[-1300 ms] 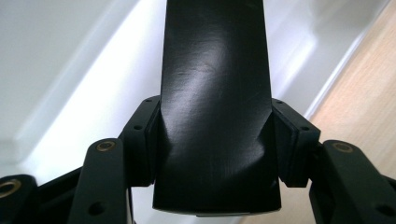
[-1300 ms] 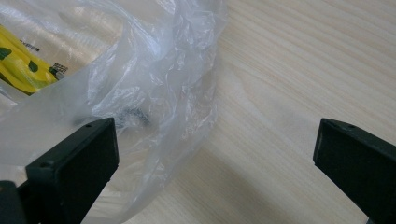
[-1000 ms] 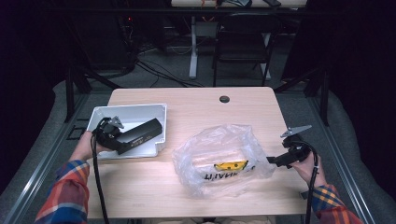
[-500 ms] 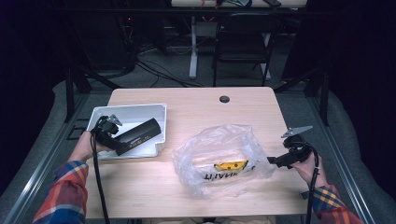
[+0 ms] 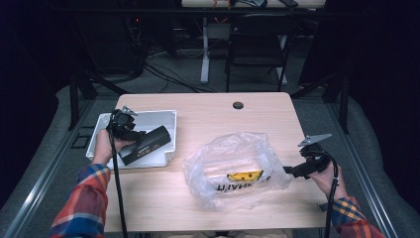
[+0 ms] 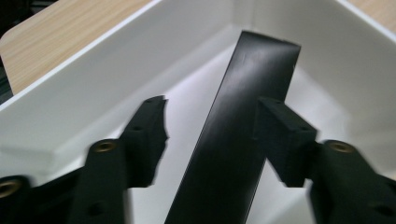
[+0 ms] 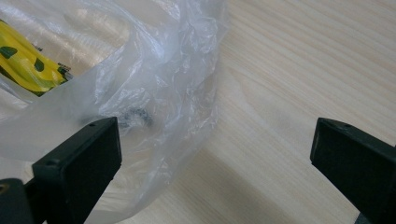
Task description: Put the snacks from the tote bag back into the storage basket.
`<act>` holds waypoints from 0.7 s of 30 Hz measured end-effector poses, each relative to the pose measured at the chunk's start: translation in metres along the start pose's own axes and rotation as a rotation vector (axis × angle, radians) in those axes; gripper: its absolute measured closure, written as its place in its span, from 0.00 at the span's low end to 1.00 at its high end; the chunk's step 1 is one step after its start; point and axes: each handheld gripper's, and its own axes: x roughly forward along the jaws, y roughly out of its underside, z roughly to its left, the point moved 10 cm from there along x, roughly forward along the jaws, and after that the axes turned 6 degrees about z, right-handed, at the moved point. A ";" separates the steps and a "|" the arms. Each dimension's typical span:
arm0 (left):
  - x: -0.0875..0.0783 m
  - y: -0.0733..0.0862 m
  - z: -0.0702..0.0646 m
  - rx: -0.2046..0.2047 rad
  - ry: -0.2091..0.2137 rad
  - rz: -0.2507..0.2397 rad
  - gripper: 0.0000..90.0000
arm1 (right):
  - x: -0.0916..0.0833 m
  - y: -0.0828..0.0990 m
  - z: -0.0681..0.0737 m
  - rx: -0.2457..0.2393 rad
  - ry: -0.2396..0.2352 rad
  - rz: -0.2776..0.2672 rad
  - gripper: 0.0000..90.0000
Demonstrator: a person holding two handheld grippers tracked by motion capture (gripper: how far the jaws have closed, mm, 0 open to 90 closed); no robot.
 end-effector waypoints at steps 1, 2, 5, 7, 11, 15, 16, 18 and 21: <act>0.002 -0.003 -0.001 -0.012 -0.003 -0.001 0.63 | 0.000 0.000 0.000 0.000 0.000 0.001 0.02; 0.005 -0.006 -0.001 -0.030 -0.015 -0.006 0.66 | 0.000 0.000 0.000 0.000 0.000 -0.001 0.03; 0.014 -0.012 -0.002 -0.098 -0.027 -0.002 0.80 | 0.000 0.000 -0.001 -0.004 0.003 -0.002 0.03; 0.020 -0.015 -0.001 -0.122 -0.047 0.007 0.87 | 0.000 0.001 0.000 -0.004 0.000 0.002 0.03; 0.031 -0.019 0.001 -0.147 -0.084 0.012 1.00 | 0.001 0.001 -0.001 -0.010 -0.002 0.007 0.05; 0.045 -0.018 -0.002 -0.160 -0.068 0.046 1.00 | 0.000 0.000 -0.001 -0.008 0.002 0.000 0.05; 0.047 -0.018 -0.003 -0.155 -0.054 0.053 1.00 | 0.000 0.000 0.000 -0.009 0.000 0.000 0.05; 0.051 -0.018 -0.005 -0.156 -0.055 0.061 1.00 | 0.001 0.000 0.000 -0.008 -0.003 -0.002 0.05; 0.054 -0.018 -0.008 -0.149 -0.043 0.078 1.00 | 0.000 0.000 0.000 -0.014 0.001 0.002 0.05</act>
